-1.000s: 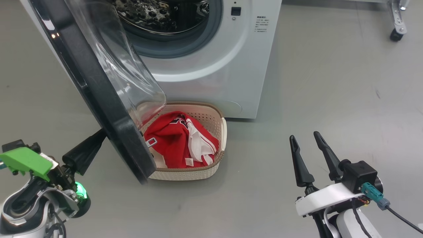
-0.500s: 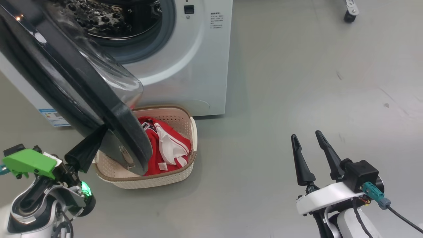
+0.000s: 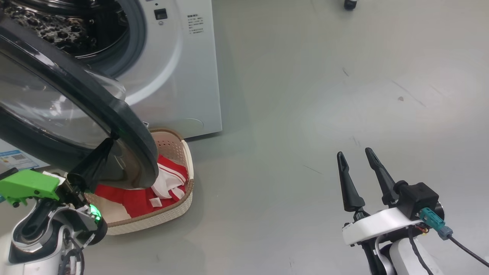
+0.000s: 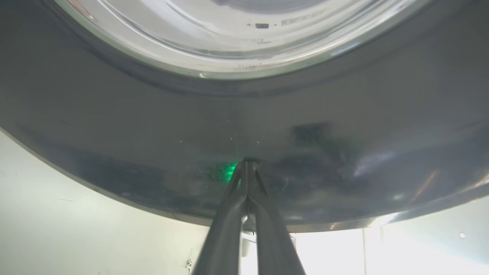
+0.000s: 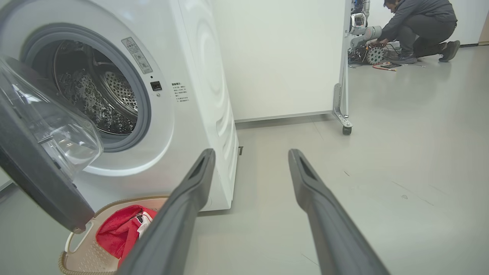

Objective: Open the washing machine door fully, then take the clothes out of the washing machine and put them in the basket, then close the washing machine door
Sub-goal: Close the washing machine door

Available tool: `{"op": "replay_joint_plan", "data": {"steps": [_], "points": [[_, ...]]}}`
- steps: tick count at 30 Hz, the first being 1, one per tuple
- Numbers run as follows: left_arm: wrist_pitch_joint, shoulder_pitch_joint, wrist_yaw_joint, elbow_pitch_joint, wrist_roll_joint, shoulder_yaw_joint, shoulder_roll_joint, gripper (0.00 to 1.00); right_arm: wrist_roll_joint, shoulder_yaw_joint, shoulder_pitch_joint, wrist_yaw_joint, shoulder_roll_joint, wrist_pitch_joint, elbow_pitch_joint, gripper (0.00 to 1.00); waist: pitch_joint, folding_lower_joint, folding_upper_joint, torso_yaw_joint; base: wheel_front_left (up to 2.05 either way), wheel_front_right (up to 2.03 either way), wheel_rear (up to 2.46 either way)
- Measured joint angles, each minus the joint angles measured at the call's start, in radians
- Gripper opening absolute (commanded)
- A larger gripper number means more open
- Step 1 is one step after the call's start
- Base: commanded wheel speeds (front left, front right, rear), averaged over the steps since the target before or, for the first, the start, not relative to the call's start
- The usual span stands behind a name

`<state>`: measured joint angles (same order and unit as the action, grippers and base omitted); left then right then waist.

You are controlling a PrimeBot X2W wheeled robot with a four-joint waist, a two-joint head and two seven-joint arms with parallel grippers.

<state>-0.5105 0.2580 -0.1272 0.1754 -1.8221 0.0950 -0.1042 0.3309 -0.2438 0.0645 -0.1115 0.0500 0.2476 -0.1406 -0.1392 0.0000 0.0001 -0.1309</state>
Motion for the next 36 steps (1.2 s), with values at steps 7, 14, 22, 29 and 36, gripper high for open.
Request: {"op": "replay_joint_plan", "data": {"steps": [7,14,22,29,36], "points": [[0.042,0.043,0.000,0.027,0.002,0.003,0.023,0.00,0.001,0.000,0.009,0.000,-0.001,0.000,0.004,1.00,-0.010,0.0000,0.0000,-0.063,0.00,0.00,0.00],[0.099,0.091,0.000,0.069,0.020,0.013,0.035,0.00,0.015,0.003,0.009,0.001,-0.002,0.000,0.013,1.00,-0.028,0.0000,-0.0001,-0.106,0.00,0.00,0.00],[0.127,0.122,0.011,0.134,0.029,0.016,0.050,0.00,0.028,0.005,0.009,0.002,-0.002,0.000,0.019,1.00,-0.038,0.0000,-0.0001,-0.113,0.00,0.00,0.00],[0.123,0.121,0.047,0.166,0.046,-0.024,0.054,0.00,0.039,0.031,0.009,0.010,-0.002,0.000,0.062,1.00,-0.033,0.0000,-0.0001,-0.086,0.00,0.00,0.00],[0.107,0.063,0.137,0.184,0.141,-0.109,0.051,0.00,0.037,0.047,0.008,0.009,-0.003,0.000,0.066,1.00,-0.010,0.0000,-0.0001,-0.033,0.00,0.00,0.00]]}}
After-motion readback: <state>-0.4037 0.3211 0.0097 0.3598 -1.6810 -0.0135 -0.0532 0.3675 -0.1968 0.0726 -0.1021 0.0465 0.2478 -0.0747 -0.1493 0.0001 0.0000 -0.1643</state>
